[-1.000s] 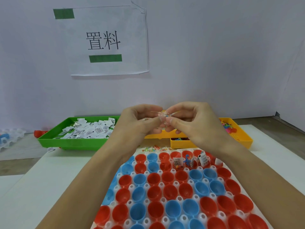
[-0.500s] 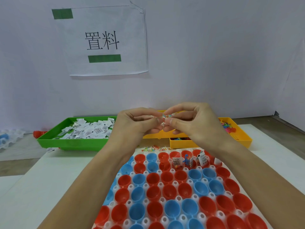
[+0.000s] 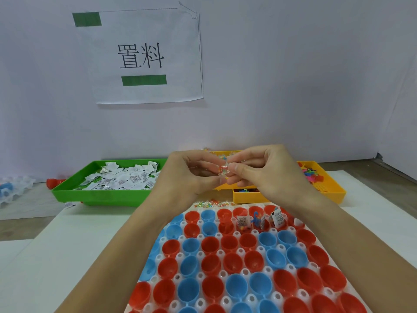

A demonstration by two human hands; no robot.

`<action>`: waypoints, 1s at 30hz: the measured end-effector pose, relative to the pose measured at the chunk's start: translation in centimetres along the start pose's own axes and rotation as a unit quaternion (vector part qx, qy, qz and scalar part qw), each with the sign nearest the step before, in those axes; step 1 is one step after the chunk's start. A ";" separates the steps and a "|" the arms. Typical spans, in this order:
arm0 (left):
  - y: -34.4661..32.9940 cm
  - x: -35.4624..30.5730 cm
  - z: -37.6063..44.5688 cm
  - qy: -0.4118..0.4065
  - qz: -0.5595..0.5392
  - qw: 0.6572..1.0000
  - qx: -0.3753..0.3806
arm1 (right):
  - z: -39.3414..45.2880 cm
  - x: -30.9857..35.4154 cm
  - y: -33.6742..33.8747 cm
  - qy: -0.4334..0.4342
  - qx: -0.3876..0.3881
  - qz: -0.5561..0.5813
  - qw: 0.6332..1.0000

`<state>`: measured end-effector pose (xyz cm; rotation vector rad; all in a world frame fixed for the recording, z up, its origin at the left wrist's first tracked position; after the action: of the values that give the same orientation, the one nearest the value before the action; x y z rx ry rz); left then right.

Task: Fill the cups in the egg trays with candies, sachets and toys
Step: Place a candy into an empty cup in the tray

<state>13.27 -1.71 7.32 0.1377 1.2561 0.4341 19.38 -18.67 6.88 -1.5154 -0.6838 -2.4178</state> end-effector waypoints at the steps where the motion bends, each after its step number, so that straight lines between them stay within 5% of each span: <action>1: -0.1 0.0 0.0 -0.006 0.002 1.000 -0.002 | 0.0 -0.1 0.0 -0.003 0.001 -0.002 1.000; 24: -0.1 1.2 0.4 0.106 -0.067 0.986 0.113 | 0.1 -0.7 -0.1 -0.005 0.025 -0.096 0.995; 30: 1.0 1.5 0.8 0.122 -0.035 0.991 0.044 | 0.1 -0.6 -0.3 0.006 0.053 -0.200 0.978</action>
<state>14.14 -0.10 6.56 0.1179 1.5180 0.3425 19.64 -18.44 6.30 -1.4332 -1.1947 -2.6113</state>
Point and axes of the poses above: each hand's wrist, its own z-axis towards the middle knuckle, its own y-axis out of the back of the hand, x = y × z, the point moved 1 cm from there along z, towards the middle knuckle, and after that the axes turned 3 degrees about x, right-handed, at the moved point
